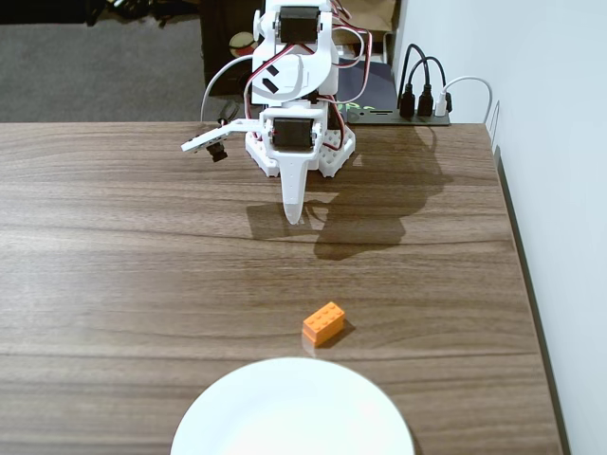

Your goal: Grasp a lego block and put it on the plate.

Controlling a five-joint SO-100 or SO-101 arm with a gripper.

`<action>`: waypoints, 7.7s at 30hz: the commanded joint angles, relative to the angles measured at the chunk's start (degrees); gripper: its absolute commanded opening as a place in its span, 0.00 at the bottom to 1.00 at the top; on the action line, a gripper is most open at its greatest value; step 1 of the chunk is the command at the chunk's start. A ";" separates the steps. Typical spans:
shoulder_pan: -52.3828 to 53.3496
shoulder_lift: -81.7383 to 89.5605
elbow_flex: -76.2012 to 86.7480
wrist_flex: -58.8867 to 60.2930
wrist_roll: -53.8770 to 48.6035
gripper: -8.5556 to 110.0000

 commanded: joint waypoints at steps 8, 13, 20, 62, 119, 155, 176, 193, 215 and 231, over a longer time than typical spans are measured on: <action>0.00 -0.26 -1.23 0.18 0.35 0.08; -0.18 -0.26 -1.23 0.18 0.26 0.08; -0.44 -0.26 -1.23 0.18 0.09 0.08; 0.62 -26.89 -5.89 -28.21 -18.54 0.08; -3.60 -41.66 -15.91 -32.43 -44.47 0.08; -1.93 -67.94 -38.94 -20.21 -35.60 0.08; -7.56 -78.57 -49.92 -15.03 -29.79 0.08; -10.11 -85.34 -57.66 -10.90 -30.50 0.23; -6.77 -96.68 -65.48 -4.92 -37.97 0.22; -4.66 -100.46 -67.06 -4.83 -42.63 0.22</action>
